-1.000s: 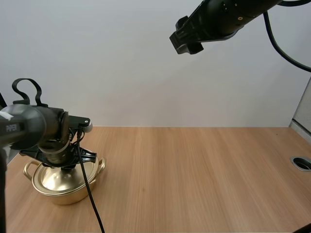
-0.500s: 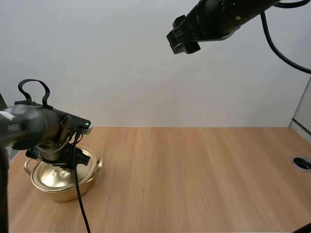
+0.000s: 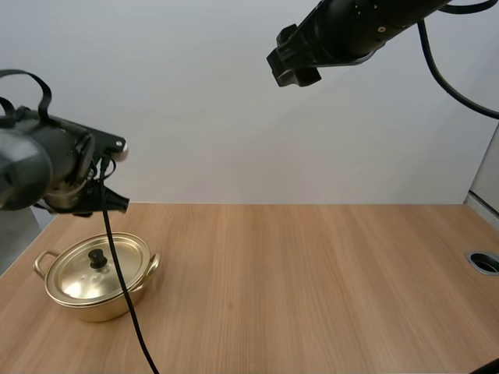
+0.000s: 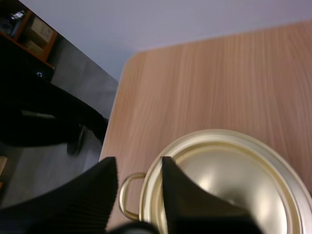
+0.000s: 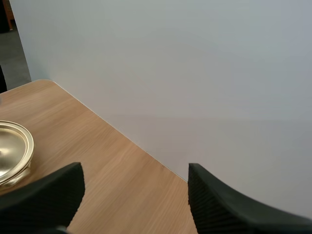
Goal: Open the pot, put the car inside, and close it
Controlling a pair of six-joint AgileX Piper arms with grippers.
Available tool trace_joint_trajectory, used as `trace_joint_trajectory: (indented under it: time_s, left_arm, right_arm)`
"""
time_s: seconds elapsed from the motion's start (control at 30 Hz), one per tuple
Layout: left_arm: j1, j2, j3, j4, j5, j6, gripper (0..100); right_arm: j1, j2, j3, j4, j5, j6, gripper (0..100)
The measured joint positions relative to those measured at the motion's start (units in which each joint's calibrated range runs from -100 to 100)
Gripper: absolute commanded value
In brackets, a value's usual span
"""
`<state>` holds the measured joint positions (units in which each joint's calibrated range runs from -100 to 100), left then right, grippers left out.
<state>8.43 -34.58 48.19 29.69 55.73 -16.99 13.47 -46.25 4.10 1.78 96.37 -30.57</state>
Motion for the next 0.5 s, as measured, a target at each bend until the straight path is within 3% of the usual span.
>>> trace_joint_trajectory:
  time_s: [0.17,0.2,0.27,0.33,0.5]
  left_arm:
    - [0.0,-7.23,-4.51,0.11,-7.34,-3.89,0]
    - [0.0,-8.26,-4.59,0.39,-9.68,-3.89,0]
    - [0.0,-10.39,-4.59,0.65,-13.94,-3.89,0]
    - [0.0,-11.96,-4.59,1.72,-18.18,-3.45,0]
    - [-1.74,-16.11,-4.59,3.12,-21.97,-4.58,0]
  right_arm:
    - [0.0,0.0,0.0,-0.11,0.0,0.0,97]
    - [0.0,0.0,0.0,-0.11,0.0,-0.28,70]
    - [0.0,0.0,0.0,-0.11,0.48,-1.37,0]
    - [-0.07,0.13,0.5,-0.36,0.91,-1.65,0]
    - [-1.84,0.13,4.81,-2.22,-2.3,1.71,0]
